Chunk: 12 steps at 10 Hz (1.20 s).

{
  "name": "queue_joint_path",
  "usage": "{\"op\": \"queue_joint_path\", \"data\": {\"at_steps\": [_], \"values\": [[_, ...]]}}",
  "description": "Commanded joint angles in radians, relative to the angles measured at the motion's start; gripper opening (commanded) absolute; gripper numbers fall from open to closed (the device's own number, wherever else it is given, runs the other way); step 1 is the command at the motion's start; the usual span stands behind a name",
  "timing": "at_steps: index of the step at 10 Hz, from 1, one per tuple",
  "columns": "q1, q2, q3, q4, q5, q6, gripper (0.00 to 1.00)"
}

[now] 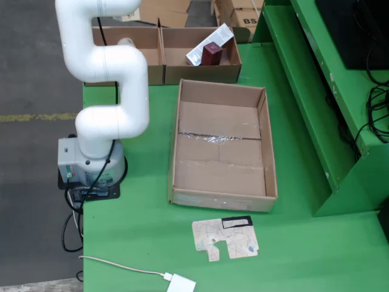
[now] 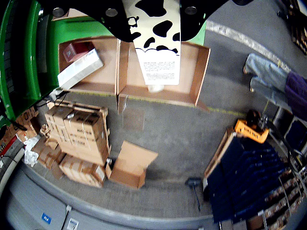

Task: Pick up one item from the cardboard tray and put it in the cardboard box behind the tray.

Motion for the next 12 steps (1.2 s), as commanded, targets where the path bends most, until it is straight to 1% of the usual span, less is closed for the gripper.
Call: {"op": "queue_joint_path", "data": {"at_steps": [1, 4, 7, 8, 10, 11, 12], "values": [[-0.005, -0.021, 0.018, -0.515, 0.01, -0.017, 0.0], [-0.011, -0.094, 0.018, -0.536, 0.016, -0.024, 0.0], [0.004, -0.144, 0.018, -0.483, 0.018, -0.023, 0.0], [0.005, -0.156, 0.018, -0.427, 0.01, -0.02, 0.0], [-0.02, -0.219, 0.018, -0.141, -0.053, -0.051, 0.0], [-0.022, -0.275, 0.018, 0.076, -0.106, -0.057, 0.0], [-0.022, -0.275, 0.018, 0.076, -0.106, -0.057, 0.0]]}}
